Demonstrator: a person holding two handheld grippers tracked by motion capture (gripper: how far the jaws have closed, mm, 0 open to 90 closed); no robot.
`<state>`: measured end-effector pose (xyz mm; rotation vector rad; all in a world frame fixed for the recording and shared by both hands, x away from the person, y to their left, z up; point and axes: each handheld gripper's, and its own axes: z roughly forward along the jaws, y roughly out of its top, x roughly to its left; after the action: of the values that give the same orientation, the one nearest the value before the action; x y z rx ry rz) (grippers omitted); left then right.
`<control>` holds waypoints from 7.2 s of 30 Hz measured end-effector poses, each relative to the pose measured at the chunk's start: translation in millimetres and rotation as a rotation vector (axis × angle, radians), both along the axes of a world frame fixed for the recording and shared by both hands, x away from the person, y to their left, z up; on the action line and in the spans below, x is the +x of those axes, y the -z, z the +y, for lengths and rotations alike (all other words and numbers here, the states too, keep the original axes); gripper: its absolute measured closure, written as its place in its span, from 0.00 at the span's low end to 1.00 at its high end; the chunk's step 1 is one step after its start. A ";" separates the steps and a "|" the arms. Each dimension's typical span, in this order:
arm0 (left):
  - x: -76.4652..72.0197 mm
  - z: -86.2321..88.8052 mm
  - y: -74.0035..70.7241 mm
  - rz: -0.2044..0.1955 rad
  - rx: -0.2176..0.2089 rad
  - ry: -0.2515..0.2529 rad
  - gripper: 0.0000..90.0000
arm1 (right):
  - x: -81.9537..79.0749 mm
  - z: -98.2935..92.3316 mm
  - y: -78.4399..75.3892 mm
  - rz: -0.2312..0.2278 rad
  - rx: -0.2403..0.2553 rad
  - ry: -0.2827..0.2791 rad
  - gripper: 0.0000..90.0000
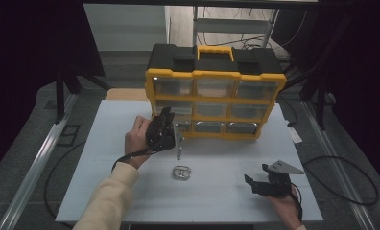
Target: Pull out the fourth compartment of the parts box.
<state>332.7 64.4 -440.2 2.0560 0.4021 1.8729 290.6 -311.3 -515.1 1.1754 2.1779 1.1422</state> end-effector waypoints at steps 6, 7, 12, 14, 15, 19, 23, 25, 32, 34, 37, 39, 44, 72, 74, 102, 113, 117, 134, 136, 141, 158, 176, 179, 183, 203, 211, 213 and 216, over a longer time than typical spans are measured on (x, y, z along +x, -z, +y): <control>-1.8 -0.2 0.9 -0.002 0.000 -0.002 0.77 | -0.1 0.1 0.1 0.001 -0.003 -0.001 0.16; -1.9 -0.3 1.2 -0.004 -0.004 0.001 0.77 | -0.2 0.1 0.1 0.001 -0.004 -0.002 0.16; -3.1 -0.1 1.3 -0.005 -0.003 0.002 0.77 | 0.1 0.2 0.4 0.000 -0.002 -0.001 0.16; -3.6 0.2 1.3 -0.006 -0.001 0.003 0.77 | 0.0 0.2 0.4 0.001 -0.004 -0.001 0.16; -3.9 0.2 1.3 -0.006 -0.001 0.004 0.77 | 0.0 0.2 0.4 0.001 -0.004 -0.001 0.16; -5.0 0.2 1.6 -0.008 0.002 0.006 0.78 | 0.0 -0.2 -0.3 -0.001 -0.003 0.002 0.16; -6.6 0.2 1.5 -0.009 0.012 0.008 0.78 | 0.1 -0.9 -0.4 -0.001 -0.002 0.004 0.16; -7.5 0.2 2.0 -0.011 0.009 0.010 0.78 | -0.1 -0.8 -0.4 -0.004 0.000 0.006 0.16; -9.2 0.3 2.0 -0.012 0.014 0.011 0.78 | -0.1 -0.8 -0.4 -0.005 0.000 0.005 0.16; -9.7 0.5 1.7 -0.010 0.017 0.010 0.78 | 0.0 -1.0 -0.4 -0.003 -0.001 0.005 0.16; -10.6 0.3 1.9 -0.012 0.016 0.010 0.78 | -0.2 -0.8 -0.4 -0.003 -0.001 0.004 0.16; -11.1 0.3 2.3 -0.014 0.013 0.012 0.78 | -0.4 -0.7 -0.4 -0.003 -0.001 0.004 0.16; -12.1 0.9 1.8 -0.009 0.009 0.015 0.78 | -0.2 -0.7 -0.3 -0.002 -0.001 0.004 0.16; -18.6 1.5 1.9 -0.011 0.012 0.027 0.78 | -2.2 1.1 -4.3 -0.028 0.030 -0.038 0.15; -19.0 1.8 1.7 -0.010 0.012 0.030 0.78 | -2.3 1.3 -4.3 -0.027 0.028 -0.040 0.15; -27.1 3.6 2.0 -0.013 0.018 0.042 0.78 | -2.1 1.2 -3.7 -0.030 0.019 -0.035 0.15; -30.8 4.8 2.4 -0.015 0.015 0.050 0.78 | -2.2 1.0 -3.9 -0.031 0.019 -0.033 0.15; -32.0 5.0 2.3 -0.015 0.018 0.050 0.78 | -2.4 1.3 -3.8 -0.030 0.017 -0.032 0.15; -34.7 5.9 2.2 -0.014 0.016 0.055 0.78 | -2.4 1.2 -3.6 -0.028 0.020 -0.030 0.15; -34.8 6.0 2.3 -0.016 0.014 0.058 0.78 | -2.4 1.2 -3.6 -0.028 0.020 -0.030 0.15; -35.8 6.2 2.1 -0.014 0.017 0.057 0.78 | -2.4 0.8 -3.8 -0.027 0.018 -0.030 0.15; -39.1 7.0 2.3 -0.015 0.017 0.059 0.78 | -2.5 1.3 -3.6 -0.032 0.012 -0.032 0.15; -42.2 7.6 2.7 -0.015 0.013 0.062 0.78 | -2.3 0.9 -3.4 -0.031 0.012 -0.028 0.15; -42.6 7.5 2.9 -0.017 0.010 0.064 0.78 | -2.4 0.8 -3.6 -0.030 0.012 -0.029 0.15; -43.7 7.9 3.1 -0.017 0.010 0.064 0.78 | -2.5 0.9 -3.6 -0.031 0.012 -0.027 0.15; -48.7 9.1 4.9 -0.020 0.016 0.071 0.78 | -2.4 1.1 -3.1 -0.030 0.009 -0.026 0.15; -49.8 5.9 10.1 -0.037 0.036 0.068 0.78 | -2.3 1.3 -3.0 -0.029 0.008 -0.026 0.15; -49.8 6.1 10.1 -0.037 0.034 0.068 0.77 | -2.5 1.4 -3.0 -0.029 0.007 -0.026 0.16; -49.9 6.2 10.3 -0.038 0.032 0.067 0.77 | -2.4 1.6 -2.7 -0.028 0.007 -0.026 0.16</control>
<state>282.8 70.6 -450.6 2.0252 0.2915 1.8872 288.2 -309.6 -512.4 1.1298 2.1763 1.1710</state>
